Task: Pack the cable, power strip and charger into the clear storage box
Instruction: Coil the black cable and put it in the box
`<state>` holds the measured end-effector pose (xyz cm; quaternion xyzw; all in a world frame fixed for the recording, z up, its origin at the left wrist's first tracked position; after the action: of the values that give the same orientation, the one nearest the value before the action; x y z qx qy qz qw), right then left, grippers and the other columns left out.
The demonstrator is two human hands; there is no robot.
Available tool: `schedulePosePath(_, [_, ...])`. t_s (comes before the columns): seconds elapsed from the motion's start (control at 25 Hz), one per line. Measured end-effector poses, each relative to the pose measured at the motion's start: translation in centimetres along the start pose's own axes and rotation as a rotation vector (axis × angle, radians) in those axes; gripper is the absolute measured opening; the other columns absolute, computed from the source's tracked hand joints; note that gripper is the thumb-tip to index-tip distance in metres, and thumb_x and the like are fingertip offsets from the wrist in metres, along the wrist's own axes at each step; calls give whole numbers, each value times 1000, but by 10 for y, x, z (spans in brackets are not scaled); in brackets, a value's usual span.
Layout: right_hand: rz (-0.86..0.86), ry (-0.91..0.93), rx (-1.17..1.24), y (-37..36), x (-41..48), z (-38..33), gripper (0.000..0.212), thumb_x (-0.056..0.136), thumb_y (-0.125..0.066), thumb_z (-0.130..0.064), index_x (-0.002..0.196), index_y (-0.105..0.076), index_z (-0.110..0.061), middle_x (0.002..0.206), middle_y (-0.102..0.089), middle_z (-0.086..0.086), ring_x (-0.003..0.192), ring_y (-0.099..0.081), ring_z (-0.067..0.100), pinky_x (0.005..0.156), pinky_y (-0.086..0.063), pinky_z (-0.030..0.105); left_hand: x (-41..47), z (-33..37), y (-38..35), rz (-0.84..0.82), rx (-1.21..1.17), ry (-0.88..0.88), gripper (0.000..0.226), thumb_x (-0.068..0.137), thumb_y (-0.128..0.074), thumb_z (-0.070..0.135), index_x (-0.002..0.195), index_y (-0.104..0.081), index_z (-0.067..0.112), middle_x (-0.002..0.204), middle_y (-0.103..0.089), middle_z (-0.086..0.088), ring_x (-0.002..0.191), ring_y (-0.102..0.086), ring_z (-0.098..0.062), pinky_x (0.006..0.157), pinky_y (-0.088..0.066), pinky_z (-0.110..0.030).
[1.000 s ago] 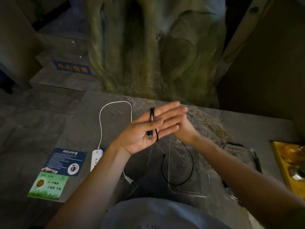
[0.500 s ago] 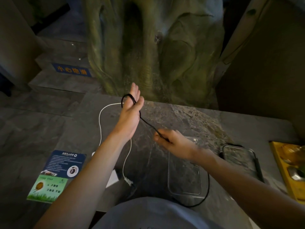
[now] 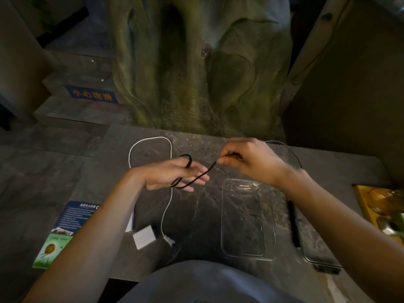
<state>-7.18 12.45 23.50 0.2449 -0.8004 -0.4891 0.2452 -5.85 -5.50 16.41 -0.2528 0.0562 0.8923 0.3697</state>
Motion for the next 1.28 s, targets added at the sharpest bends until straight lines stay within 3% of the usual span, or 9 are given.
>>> schedulePosePath(0.16, [155,55,63,19,9,-5,22,89,-60,-41,91,-66,-20,85,-53,-13,73,-55,7,65,-50,33,-11,9,-28,-345,-112,-41,54,98,-31,33,137,-41,-2,135,-54,-24,121,-56,-37,89,-54,-40])
schedulePosePath(0.32, [272,74,163,26,21,-8,21,86,-66,-36,87,-66,-15,82,-53,-9,69,-52,5,63,-44,23,-19,24,-52,-578,-92,-136,62,96,-36,42,135,-43,-5,128,-57,-24,106,-66,-30,61,-56,-20])
schedulePosePath(0.44, [253,54,256,16,31,-9,20,89,-64,-30,85,-65,-10,80,-58,-4,69,-54,4,65,-42,17,-21,35,-66,-665,-107,-248,47,96,-45,30,132,-47,0,124,-63,-14,103,-68,-24,68,-56,-19])
schedulePosePath(0.6, [127,-65,353,-15,27,-2,17,95,-58,-15,78,-60,-14,69,-55,-9,66,-54,4,61,-42,16,-15,49,-63,-450,-416,-479,59,90,-58,16,141,-34,-4,138,-52,-16,125,-54,-29,95,-49,-31])
schedulePosePath(0.68, [97,-147,343,-29,22,6,14,92,-55,-9,81,-60,-15,72,-57,-10,75,-57,5,67,-49,27,-15,58,-54,-325,-500,-630,52,93,-44,11,143,-34,1,144,-47,-13,133,-45,-26,104,-43,-31])
schedulePosePath(0.88, [-10,-185,329,-53,2,19,17,99,-48,-30,88,-59,-24,68,-56,-10,63,-54,2,62,-41,21,-14,67,-17,124,-607,-790,48,98,-32,11,146,-29,10,153,-35,-8,140,-35,-17,114,-30,-28])
schedulePosePath(1.12, [-75,-154,240,-48,-12,21,23,98,-49,-35,81,-57,-22,61,-50,-7,56,-49,8,55,-36,19,-3,42,28,661,-96,-652,57,99,-42,30,151,-21,19,149,-37,7,133,-36,0,106,-33,-16])
schedulePosePath(1.2, [-73,-132,207,-42,-12,18,22,98,-50,-36,83,-58,-22,64,-54,-7,57,-52,8,56,-39,21,-1,34,34,740,218,-526,61,97,-44,40,151,-19,28,144,-35,16,134,-37,-3,111,-30,-24])
schedulePosePath(1.28, [-65,-121,156,-35,-10,15,20,97,-52,-36,89,-63,-22,68,-58,-8,60,-54,6,58,-41,22,4,28,33,692,408,-410,59,98,-43,37,151,-19,26,151,-33,7,140,-33,-14,115,-26,-31])
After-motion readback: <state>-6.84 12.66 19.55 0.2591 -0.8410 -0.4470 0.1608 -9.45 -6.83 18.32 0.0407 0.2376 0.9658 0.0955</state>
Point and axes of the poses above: each hand's wrist, its own x-axis towards the middle knuckle, its own y-axis out of the back of the hand, z = x × y, the point moved 5 cm from there along x, towards the middle knuckle
